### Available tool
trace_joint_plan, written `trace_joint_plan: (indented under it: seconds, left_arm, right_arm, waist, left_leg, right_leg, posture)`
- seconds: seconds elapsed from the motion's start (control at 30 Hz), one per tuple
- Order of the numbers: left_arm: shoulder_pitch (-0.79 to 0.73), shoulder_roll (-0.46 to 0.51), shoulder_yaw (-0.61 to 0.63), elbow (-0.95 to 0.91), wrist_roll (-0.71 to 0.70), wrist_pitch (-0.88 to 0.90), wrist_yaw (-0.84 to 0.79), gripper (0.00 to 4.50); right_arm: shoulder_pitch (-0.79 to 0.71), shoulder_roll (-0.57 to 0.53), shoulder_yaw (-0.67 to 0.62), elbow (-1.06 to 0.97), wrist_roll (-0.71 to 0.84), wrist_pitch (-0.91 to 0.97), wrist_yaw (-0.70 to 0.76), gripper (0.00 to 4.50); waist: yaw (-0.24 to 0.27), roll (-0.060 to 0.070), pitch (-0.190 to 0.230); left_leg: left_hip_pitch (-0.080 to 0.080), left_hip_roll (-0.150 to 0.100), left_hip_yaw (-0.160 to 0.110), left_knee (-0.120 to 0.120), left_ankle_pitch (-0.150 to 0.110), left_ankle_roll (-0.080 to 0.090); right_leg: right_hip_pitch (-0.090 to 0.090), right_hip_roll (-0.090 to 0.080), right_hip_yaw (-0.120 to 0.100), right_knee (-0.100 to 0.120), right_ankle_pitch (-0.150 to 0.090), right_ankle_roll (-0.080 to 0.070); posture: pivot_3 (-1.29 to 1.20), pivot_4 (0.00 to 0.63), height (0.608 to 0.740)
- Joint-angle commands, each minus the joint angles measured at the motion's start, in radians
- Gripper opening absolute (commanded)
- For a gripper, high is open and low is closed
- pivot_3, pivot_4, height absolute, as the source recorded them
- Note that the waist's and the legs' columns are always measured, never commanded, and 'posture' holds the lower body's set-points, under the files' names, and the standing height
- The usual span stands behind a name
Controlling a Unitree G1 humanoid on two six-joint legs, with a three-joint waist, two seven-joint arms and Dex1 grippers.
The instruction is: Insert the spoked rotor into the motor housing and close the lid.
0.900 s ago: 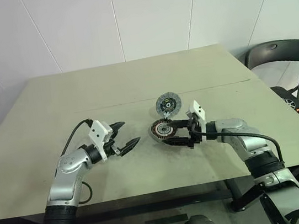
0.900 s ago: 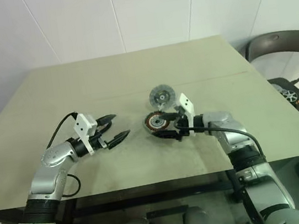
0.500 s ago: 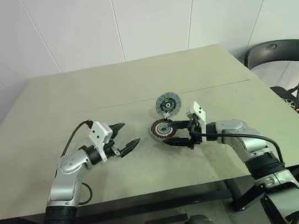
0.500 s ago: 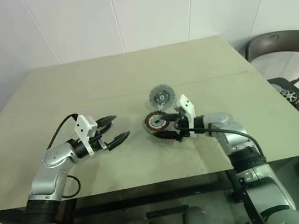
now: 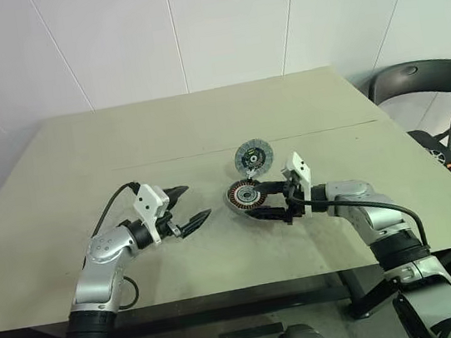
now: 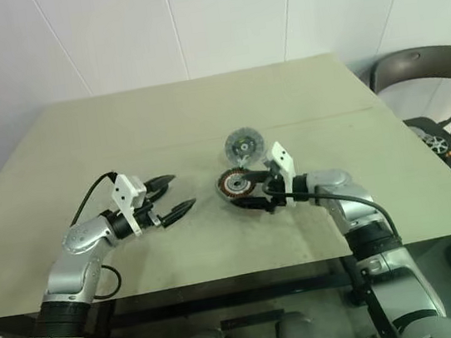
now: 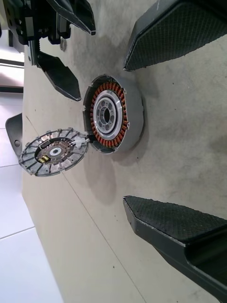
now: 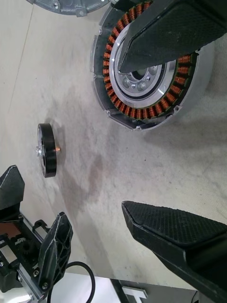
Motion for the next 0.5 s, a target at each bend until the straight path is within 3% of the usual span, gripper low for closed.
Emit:
trace_joint_plan:
  seconds: [0.03,0.5]
  left_arm:
    - [-0.014,-0.001,0.001,-0.010,0.001,-0.020,-0.003,4.49]
    - [-0.039,0.004,0.002,-0.058,-0.005,0.034,0.011,4.49]
  right_arm:
    - [-0.023,-0.003,-0.018,-0.037,0.015,-0.017,0.001,4.49]
    - [-0.049,0.001,-0.012,-0.018,0.010,-0.028,0.003,4.49]
  waist:
    - [0.000,0.000,0.000]
    - [0.000,0.000,0.000]
  left_leg:
    - [0.000,0.000,0.000,0.000,0.000,0.000]
    - [0.000,0.000,0.000,0.000,0.000,0.000]
  right_leg:
    - [0.000,0.000,0.000,0.000,0.000,0.000]
    - [0.000,0.000,0.000,0.000,0.000,0.000]
  posture:
    - [0.00,0.000,0.740]
    - [0.00,0.000,0.740]
